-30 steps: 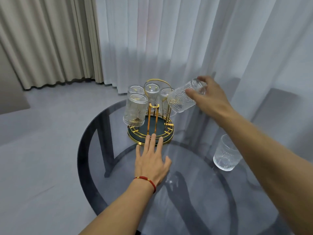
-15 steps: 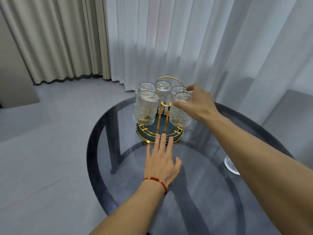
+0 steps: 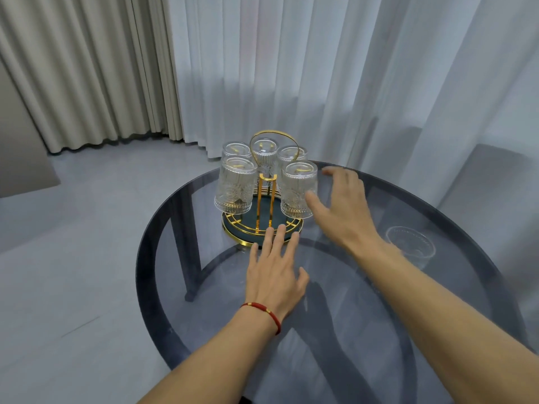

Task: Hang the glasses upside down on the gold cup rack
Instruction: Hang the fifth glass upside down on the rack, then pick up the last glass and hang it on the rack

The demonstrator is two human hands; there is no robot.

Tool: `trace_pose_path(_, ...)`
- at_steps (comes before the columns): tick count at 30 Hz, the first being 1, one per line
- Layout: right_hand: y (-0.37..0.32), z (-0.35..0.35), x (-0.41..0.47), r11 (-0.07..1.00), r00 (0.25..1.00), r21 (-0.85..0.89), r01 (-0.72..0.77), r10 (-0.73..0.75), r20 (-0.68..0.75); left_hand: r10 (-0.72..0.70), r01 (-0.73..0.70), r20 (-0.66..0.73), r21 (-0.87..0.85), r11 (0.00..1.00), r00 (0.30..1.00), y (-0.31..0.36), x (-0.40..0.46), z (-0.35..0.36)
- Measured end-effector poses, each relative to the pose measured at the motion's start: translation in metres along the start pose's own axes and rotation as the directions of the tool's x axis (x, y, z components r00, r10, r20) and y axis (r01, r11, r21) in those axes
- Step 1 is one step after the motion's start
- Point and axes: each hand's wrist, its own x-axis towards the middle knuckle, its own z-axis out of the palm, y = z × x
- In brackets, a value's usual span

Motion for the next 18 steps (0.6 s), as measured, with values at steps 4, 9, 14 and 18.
trace_pose_path(4,0.031,-0.027,-0.054,0.988,0.983,-0.151,0.04,-0.066,-0.172,0.099,-0.105,-0.076,-0.09,0.99,0.992,0.025,-0.004,-0.008)
trace_pose_path(9,0.076,-0.051,-0.085,0.924,0.969,-0.315,-0.217,0.165,-0.185,0.069,-0.105,-0.113,-0.352,0.93,0.991,0.05,-0.013,-0.016)
trace_pose_path(14,0.109,-0.055,-0.101,0.826,0.855,0.248,-0.506,0.518,0.022,-0.043,-0.017,-0.105,-0.507,0.862,0.994,0.065,-0.02,-0.025)
trace_pose_path(18,0.124,-0.055,-0.106,0.778,0.833,0.311,-0.546,0.543,0.103,-0.139,0.099,-0.013,-0.637,0.764,0.99,0.075,-0.024,-0.032)
